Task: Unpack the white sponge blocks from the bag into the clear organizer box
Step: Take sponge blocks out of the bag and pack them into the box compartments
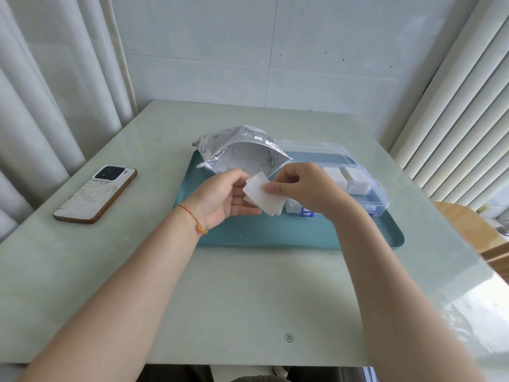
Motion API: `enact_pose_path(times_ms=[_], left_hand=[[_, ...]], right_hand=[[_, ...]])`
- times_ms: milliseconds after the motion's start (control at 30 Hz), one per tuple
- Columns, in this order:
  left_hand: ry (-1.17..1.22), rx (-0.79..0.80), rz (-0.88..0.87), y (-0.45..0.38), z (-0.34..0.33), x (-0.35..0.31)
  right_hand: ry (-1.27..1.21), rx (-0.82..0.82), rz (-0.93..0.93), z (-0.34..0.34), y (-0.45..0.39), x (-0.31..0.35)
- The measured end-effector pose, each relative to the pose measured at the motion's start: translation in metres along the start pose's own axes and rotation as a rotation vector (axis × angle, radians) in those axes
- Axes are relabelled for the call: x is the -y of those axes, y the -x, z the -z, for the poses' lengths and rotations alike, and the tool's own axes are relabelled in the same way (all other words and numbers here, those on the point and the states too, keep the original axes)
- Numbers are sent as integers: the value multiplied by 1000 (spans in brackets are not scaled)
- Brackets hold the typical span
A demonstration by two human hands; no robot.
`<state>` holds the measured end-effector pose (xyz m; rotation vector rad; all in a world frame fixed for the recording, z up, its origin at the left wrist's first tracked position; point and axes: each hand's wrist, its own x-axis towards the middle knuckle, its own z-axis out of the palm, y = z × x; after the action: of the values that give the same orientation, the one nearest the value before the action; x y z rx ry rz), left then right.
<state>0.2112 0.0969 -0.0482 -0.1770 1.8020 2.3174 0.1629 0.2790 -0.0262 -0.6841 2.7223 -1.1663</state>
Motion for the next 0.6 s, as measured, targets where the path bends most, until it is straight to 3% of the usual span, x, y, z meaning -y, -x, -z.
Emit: enact_pose_path(times_ms=[167,267,367,600], left_hand=[[-105,-32,-66,-1,0,5],[-101,-136,-72,-2,0,6],[-93,-210,-74,-3,0,5],[-39,-150,-61,-4,-2,6]], right_hand=[[76,-165,89,-8,-2,-2],[30,-92,158,-16,5,4],[173,-41,215,-25,7,9],[212,-132,244,-28,5,9]])
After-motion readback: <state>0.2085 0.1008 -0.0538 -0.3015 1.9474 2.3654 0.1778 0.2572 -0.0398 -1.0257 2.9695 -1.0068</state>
